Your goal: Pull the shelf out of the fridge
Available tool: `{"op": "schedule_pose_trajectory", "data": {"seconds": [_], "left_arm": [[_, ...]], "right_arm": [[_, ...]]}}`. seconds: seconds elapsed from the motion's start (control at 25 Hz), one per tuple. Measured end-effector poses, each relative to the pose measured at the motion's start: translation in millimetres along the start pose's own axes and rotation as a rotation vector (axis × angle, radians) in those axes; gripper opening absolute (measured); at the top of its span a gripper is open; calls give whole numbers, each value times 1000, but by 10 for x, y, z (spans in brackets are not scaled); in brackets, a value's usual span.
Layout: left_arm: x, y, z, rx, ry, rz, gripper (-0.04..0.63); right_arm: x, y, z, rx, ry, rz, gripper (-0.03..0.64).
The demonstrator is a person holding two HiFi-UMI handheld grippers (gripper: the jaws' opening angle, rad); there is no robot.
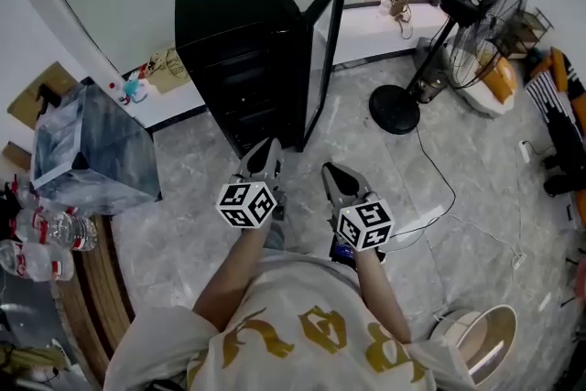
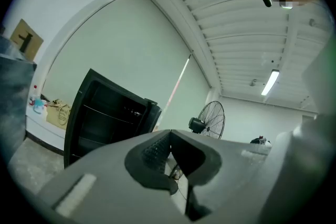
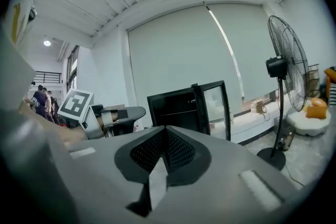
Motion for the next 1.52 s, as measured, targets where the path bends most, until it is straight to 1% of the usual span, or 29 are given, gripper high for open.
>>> {"op": "schedule_pose_trajectory", "data": {"seconds": [0.04, 0.16, 0.24, 0.4, 0.52, 0.6, 0.72, 0.84, 1.04, 1.12, 1.2, 1.24, 1.36, 1.52], "left_arm": [[-3, 5, 20, -5, 3, -15, 114], [-12, -23, 98, -26, -2, -59, 182], [-7, -77, 172, -20, -1, -73, 189], [22, -257, 401, 13, 6, -117, 190], [35, -397, 658, 18, 20, -174, 190], [24, -524, 847, 23, 36, -230, 190], [45, -784, 1165, 49, 41, -323, 190], [135, -1059, 1524, 74, 46, -386, 190], [293, -1497, 2046, 99, 129, -527, 195], [283, -1664, 2255, 86, 152, -629, 196], [277, -1781, 2473, 43, 180, -739, 204], [277, -1829, 2569, 31, 187, -774, 207], [264, -1973, 2773, 28, 204, -849, 218], [241, -2135, 2964, 26, 246, -937, 228]], "right_arm": [[-4, 9, -9, -5, -7, -7, 23], [4, 41, 3, -16, -16, -20, 31], [29, 94, 50, -13, -14, -16, 67], [82, 279, 218, -17, -27, -6, 71], [130, 470, 404, -10, -37, 11, 74], [175, 604, 582, -2, -60, -1, 75], [339, 799, 902, 12, -112, -68, 76], [569, 1043, 1226, 33, -126, -70, 77], [969, 1403, 1760, 31, -152, -96, 78], [1090, 1507, 1974, 31, -161, -114, 80], [1184, 1590, 2155, 37, -165, -125, 83], [1222, 1621, 2227, 41, -169, -130, 84], [1323, 1675, 2379, 58, -177, -139, 92], [1418, 1703, 2524, 96, -183, -147, 97]]}}
Point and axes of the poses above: the fingertips, and each gripper's own axes: z forward along the fingers, y to its right, x out of its top, the point moved 10 cm from there along -z, backward along the fingers, and after that the axes turned 13 degrees about -y, right-handed, at the moved point
